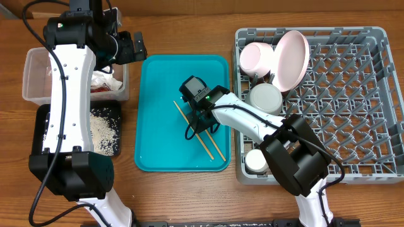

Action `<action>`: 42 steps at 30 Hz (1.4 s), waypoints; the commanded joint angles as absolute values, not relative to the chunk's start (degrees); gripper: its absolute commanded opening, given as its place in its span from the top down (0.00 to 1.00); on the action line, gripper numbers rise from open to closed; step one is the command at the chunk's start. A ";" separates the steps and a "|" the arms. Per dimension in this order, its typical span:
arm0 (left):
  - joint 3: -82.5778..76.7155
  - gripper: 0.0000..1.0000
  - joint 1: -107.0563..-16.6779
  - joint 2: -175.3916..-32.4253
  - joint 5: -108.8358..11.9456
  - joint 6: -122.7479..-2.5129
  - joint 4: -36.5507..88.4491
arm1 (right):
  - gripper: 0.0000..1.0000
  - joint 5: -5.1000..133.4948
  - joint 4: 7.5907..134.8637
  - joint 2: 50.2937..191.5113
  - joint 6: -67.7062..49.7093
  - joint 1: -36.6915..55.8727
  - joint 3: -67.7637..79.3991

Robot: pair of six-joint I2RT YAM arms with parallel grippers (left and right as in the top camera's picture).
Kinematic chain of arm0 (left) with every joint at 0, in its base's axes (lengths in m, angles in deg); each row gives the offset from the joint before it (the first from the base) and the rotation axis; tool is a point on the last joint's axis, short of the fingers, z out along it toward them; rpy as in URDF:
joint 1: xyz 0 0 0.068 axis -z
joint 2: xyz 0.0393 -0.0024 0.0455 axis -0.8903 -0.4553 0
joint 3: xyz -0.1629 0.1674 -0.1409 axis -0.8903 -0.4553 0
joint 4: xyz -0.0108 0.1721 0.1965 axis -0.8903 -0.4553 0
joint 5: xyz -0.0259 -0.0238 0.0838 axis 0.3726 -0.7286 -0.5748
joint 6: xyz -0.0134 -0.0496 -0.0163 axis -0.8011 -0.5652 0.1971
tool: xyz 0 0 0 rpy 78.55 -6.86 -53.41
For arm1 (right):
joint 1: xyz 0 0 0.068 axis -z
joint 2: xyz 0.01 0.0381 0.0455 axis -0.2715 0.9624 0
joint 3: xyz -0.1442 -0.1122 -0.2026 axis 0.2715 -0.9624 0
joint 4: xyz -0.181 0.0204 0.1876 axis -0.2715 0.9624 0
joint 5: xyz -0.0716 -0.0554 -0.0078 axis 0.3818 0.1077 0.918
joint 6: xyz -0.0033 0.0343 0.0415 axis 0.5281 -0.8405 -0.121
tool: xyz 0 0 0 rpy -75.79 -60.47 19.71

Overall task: Sort waste into correct bins and load items into the dishwasher
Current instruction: 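Carry the chopstick into the rack and stand it upright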

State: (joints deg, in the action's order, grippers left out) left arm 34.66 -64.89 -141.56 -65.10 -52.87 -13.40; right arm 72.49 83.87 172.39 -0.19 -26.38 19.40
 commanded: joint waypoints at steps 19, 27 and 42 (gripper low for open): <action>35.84 0.00 -64.68 -141.12 -64.62 -52.76 -13.32 | 0.96 74.22 124.77 163.62 -14.40 -12.93 57.98; 35.84 0.00 -64.65 -141.12 -64.64 -52.76 -13.34 | 0.96 82.76 135.45 161.15 -15.73 -4.17 49.74; 35.84 0.00 -64.68 -141.12 -64.64 -52.76 -13.34 | 0.71 81.17 125.95 154.64 5.82 -0.87 30.07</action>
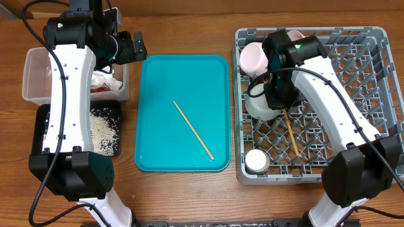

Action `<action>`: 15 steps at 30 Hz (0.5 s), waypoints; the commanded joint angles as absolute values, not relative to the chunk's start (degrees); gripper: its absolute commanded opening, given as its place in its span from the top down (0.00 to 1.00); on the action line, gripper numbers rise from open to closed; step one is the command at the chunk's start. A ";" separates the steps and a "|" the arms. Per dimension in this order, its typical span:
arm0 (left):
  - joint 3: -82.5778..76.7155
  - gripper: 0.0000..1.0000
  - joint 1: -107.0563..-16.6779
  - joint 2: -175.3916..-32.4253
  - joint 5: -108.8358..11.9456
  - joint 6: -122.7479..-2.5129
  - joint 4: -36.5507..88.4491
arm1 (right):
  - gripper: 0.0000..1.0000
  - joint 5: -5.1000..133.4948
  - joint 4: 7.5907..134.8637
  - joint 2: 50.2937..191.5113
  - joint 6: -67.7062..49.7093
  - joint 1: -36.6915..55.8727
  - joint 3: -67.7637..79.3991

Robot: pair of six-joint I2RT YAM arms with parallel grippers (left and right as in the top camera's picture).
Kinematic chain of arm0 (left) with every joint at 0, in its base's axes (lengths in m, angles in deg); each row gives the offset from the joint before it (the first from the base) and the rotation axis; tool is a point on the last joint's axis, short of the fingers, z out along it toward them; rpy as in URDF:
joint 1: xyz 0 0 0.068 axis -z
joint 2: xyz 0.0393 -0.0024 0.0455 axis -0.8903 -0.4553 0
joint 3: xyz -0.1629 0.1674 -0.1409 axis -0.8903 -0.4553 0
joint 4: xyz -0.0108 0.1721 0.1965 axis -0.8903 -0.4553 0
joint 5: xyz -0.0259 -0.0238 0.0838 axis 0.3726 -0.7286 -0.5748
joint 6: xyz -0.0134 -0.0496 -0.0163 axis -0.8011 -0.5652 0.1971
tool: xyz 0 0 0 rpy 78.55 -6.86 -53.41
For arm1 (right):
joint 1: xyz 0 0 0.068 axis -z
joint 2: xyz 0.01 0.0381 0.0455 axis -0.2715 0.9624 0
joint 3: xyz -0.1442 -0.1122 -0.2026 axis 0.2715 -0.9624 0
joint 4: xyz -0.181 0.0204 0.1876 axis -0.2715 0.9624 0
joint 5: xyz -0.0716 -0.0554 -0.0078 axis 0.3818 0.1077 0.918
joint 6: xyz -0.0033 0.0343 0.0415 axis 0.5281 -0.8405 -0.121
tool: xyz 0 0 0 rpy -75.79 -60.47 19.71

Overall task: Sort waste into correct bins and load items into the dishwasher
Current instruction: 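Carry the chopstick into the rack and stand it upright, then return right gripper to the tray and grasp the second chopstick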

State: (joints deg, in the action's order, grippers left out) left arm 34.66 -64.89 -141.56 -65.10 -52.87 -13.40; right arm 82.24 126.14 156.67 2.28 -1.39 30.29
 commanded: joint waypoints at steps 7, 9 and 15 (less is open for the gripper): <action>35.84 0.00 -64.68 -141.12 -64.62 -52.76 -13.34 | 0.45 76.91 125.66 154.57 5.78 -0.89 30.42; 35.84 0.00 -64.68 -141.12 -64.62 -52.76 -13.34 | 0.44 75.38 125.66 154.38 5.51 -0.89 31.38; 35.84 0.00 -64.65 -141.14 -64.62 -52.76 -13.34 | 0.45 65.08 121.64 153.94 4.86 -5.37 36.73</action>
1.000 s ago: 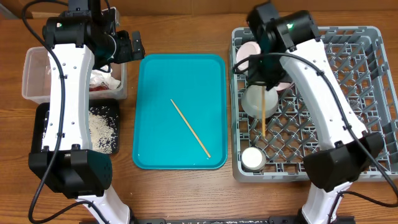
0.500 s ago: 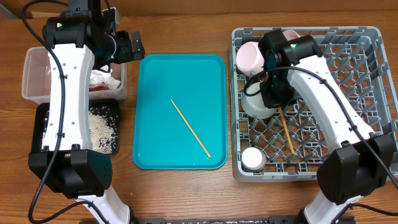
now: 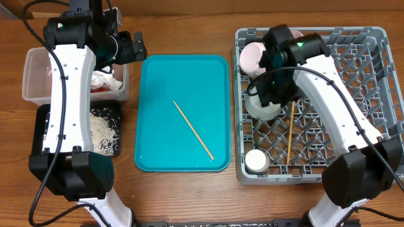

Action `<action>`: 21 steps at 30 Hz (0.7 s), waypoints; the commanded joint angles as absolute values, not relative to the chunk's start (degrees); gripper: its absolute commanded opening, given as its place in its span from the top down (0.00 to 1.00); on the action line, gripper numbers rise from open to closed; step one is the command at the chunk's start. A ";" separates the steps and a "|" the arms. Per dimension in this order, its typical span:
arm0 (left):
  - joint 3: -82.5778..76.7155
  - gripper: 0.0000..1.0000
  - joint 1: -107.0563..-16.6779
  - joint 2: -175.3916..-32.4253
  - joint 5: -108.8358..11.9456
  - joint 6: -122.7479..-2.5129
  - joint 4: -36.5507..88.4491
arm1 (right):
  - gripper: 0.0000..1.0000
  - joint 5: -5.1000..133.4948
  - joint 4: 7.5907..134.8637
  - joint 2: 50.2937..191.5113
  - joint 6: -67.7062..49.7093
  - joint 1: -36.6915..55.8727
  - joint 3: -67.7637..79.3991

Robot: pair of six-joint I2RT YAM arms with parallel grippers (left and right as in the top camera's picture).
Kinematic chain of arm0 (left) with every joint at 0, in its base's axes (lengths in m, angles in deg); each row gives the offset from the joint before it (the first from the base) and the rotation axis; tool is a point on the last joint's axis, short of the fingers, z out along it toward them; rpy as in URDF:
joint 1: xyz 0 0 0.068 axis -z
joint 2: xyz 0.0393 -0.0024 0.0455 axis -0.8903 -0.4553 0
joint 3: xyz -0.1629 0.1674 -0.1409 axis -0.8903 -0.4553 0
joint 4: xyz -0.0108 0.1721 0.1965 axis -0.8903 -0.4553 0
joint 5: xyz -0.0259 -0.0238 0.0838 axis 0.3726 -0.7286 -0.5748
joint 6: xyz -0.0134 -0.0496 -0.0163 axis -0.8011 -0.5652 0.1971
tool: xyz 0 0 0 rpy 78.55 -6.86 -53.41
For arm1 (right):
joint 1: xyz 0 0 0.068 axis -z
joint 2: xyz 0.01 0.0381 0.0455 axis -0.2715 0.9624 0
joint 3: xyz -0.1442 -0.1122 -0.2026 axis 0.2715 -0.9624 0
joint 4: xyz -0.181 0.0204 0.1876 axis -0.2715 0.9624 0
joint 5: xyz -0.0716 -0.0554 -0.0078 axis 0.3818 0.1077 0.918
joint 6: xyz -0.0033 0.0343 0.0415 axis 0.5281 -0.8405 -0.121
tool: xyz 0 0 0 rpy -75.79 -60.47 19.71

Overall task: Sort waste into correct bins and load items into the dishwasher
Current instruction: 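Return right gripper to the tray and grasp the second chopstick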

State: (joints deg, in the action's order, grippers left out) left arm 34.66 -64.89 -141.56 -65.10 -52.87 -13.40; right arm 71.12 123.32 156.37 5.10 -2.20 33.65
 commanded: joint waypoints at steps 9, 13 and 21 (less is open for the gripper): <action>35.84 0.00 -64.68 -141.12 -64.62 -52.76 -13.32 | 0.44 63.12 111.91 153.96 -3.73 -16.39 35.84; 35.84 0.00 -64.46 -141.12 -64.62 -52.76 -13.34 | 0.44 64.89 106.10 154.07 -3.71 -22.13 32.28; 35.84 0.00 -64.39 -141.12 -64.62 -52.76 -13.32 | 0.44 66.37 93.03 155.29 -4.93 -25.87 22.57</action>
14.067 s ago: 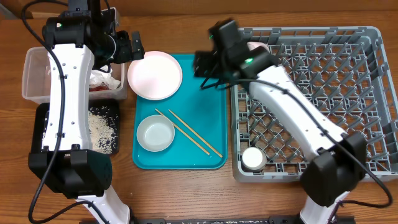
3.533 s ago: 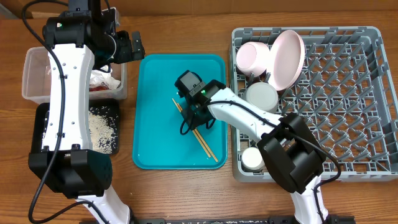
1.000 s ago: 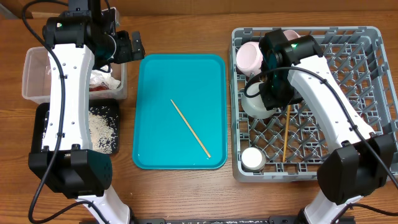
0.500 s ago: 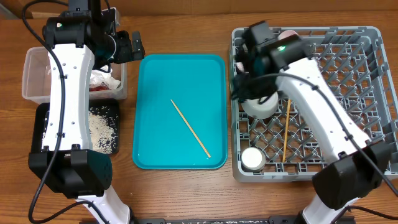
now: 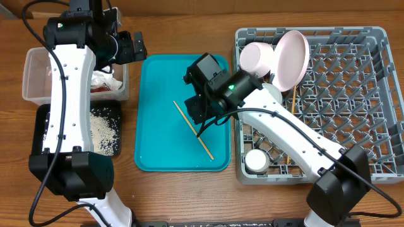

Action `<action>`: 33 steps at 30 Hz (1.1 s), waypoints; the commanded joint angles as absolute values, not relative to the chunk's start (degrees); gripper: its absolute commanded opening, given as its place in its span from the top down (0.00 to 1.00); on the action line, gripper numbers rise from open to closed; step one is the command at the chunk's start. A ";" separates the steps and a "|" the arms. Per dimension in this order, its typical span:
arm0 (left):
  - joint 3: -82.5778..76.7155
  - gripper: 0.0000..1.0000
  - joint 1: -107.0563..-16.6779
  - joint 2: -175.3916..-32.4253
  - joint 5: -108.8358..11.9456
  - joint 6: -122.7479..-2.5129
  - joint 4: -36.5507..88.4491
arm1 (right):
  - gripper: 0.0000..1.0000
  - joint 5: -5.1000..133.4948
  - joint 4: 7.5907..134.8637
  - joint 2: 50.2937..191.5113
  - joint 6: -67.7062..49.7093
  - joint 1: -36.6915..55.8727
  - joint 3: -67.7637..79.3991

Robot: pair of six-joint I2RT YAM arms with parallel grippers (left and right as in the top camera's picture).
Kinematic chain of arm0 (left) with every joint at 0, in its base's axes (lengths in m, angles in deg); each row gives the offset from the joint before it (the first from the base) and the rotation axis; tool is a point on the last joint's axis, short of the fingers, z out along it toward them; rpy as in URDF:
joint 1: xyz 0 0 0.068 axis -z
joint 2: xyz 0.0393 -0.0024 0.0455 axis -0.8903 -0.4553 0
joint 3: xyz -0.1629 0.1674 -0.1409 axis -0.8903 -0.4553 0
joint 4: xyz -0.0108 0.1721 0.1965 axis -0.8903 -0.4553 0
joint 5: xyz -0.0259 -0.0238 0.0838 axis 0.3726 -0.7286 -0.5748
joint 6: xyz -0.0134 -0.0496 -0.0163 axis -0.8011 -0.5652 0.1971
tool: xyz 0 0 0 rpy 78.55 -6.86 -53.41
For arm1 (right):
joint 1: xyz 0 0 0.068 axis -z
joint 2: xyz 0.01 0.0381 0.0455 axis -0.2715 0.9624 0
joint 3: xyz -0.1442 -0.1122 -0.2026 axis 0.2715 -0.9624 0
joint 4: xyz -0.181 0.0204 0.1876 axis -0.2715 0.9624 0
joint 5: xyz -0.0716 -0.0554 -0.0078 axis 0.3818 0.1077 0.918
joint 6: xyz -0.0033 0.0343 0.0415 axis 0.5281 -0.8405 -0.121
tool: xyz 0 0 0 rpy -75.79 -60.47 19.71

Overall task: Sort waste into correct bins and load items into the dishwasher
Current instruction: 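Return right gripper to the tray and grasp the second chopstick, then place the second chopstick upright in the rack beside the first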

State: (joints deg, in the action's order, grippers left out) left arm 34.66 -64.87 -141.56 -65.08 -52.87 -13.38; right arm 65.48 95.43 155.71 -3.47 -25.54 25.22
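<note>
One wooden chopstick [image 5: 207, 151] lies diagonally on the teal tray [image 5: 158, 82]. My right gripper [image 5: 201, 126] hangs over the chopstick's middle, fingers pointing down and open, holding nothing. A second chopstick [image 5: 294, 104] lies in the grey dish rack [image 5: 379, 38], partly under my right arm. The rack also holds a pink bowl [image 5: 255, 57], a pink plate [image 5: 291, 57], a white cup [image 5: 257, 161] and a white bowl mostly hidden by the arm. My left gripper [image 5: 136, 47] is held open and empty by the tray's far left corner.
A clear plastic bin [image 5: 38, 75] stands at the far left, with crumpled wrappers [image 5: 104, 82] beside it. In front of it a black tray [image 5: 47, 129] holds spilled rice. The right arm spans the gap between tray and rack.
My right gripper was over the rack by the white bowl and is now above the tray's remaining chopstick. The chopstick in the rack stays there. The left arm is unchanged.
My right gripper was down at two chopsticks on the tray. Then it held one over the rack, with one left on the tray. Then that chopstick lay in the rack, released. Now the gripper is back over the tray.
</note>
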 commanded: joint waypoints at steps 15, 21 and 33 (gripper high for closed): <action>35.84 0.00 -64.35 -141.12 -64.62 -52.76 -13.34 | 0.55 71.53 86.91 170.81 -5.37 -28.50 21.15; 35.84 0.00 -64.39 -141.12 -64.62 -52.76 -13.34 | 0.58 70.85 85.40 172.76 -3.84 -29.00 21.15; 35.84 0.00 -64.39 -141.14 -64.62 -52.76 -13.34 | 0.72 73.10 83.35 174.68 -0.65 -31.45 21.17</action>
State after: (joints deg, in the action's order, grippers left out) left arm 34.66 -64.79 -141.56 -65.10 -52.87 -13.43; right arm 71.62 83.92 173.39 -1.02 -31.31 21.39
